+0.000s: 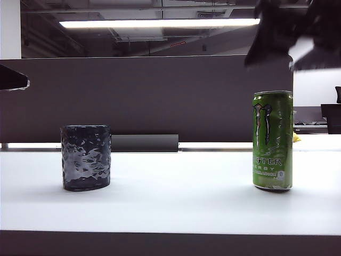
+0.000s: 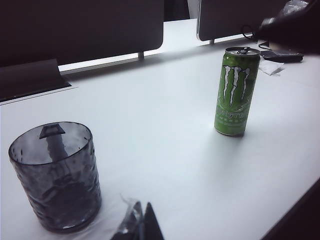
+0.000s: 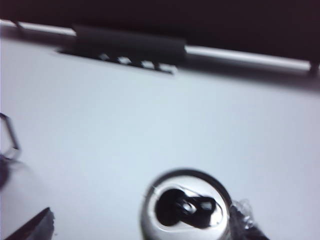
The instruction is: Pick up the metal can, pour some water into the cup, then place the can back on the table.
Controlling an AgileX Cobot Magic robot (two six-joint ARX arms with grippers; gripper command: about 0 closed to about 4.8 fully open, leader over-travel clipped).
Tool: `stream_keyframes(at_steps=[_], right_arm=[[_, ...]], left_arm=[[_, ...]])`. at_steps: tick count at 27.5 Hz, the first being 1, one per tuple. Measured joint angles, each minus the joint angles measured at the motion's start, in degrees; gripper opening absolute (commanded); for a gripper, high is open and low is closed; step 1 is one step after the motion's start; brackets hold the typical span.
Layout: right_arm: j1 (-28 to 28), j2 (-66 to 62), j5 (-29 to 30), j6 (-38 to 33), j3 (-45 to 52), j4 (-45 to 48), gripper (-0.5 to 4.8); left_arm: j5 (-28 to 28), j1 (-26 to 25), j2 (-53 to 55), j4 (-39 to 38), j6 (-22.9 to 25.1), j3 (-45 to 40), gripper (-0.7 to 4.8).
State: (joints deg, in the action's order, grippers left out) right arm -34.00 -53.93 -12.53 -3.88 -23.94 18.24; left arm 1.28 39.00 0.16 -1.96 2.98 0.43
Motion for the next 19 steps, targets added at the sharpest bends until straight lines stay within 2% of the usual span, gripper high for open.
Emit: stream_keyframes(at_steps=[6,19], right_arm=[[0.04,-5.97,-6.97,-3.43,0.02,5.68,4.79],[0.07,-16.61,-10.03,-6.4,0.0,11.65,4.79]], left_arm=[[0.0,0.0,0.0,-0.02,0.0,0.0,-0.05],[0.0,0.0,0.0,-0.02,0.0,0.0,-0.05]])
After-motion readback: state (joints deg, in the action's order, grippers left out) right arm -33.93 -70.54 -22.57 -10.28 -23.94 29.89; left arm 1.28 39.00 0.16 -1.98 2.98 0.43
